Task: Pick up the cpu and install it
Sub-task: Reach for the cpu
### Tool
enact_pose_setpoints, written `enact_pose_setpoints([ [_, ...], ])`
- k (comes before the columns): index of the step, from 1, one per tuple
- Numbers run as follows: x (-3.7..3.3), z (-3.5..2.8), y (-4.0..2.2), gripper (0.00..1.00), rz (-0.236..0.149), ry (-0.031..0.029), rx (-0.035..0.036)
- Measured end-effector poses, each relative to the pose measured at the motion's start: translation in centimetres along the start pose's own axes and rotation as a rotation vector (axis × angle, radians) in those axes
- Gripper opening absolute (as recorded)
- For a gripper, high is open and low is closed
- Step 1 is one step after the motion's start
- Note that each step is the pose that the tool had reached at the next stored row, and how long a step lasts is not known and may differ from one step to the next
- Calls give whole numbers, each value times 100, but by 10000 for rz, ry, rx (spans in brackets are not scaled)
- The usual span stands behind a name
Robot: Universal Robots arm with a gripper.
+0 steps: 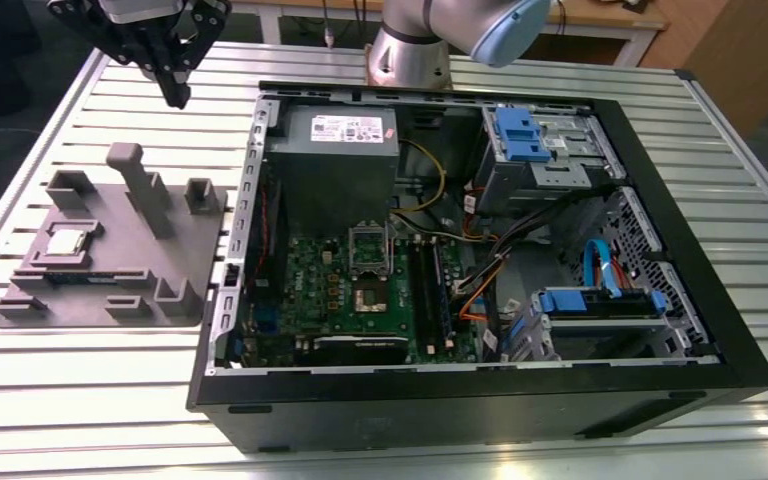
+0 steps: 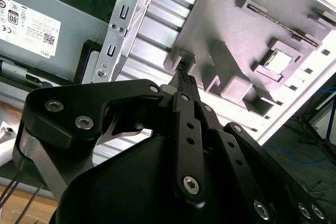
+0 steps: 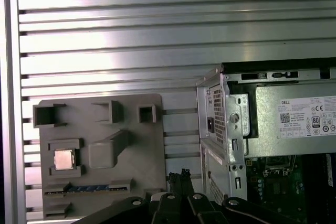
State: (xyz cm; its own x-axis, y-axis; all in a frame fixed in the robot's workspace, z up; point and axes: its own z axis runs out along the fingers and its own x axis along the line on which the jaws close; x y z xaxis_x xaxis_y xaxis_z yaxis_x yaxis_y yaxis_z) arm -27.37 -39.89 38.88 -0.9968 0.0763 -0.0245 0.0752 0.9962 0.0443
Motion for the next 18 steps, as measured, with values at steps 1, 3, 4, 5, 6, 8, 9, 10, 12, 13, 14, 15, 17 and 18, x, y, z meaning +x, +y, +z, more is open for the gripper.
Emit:
enact_pose_setpoints([
  [1, 2, -1, 0, 11, 0, 1, 1],
  [3, 10, 0, -1, 11, 0, 1, 0],
  [4, 14, -1, -1, 11, -1, 1, 0],
  [5, 19, -1, -1, 11, 0, 1, 0],
  [6, 25, -1, -2, 11, -1, 0, 0],
  [8, 37, -1, -3, 11, -1, 0, 0],
  [9, 42, -1, -3, 11, -1, 0, 0],
  [10, 48, -1, -4, 11, -1, 0, 0],
  [12, 60, -2, -4, 11, -1, 0, 0],
  [13, 66, -2, -5, 11, -1, 1, 0],
  [14, 72, -2, -6, 11, -1, 1, 0],
  [15, 77, -2, -6, 11, -1, 0, 0],
  [17, 84, -2, -6, 11, -2, -1, -1],
  [18, 84, -2, -6, 11, -2, 0, -1],
])
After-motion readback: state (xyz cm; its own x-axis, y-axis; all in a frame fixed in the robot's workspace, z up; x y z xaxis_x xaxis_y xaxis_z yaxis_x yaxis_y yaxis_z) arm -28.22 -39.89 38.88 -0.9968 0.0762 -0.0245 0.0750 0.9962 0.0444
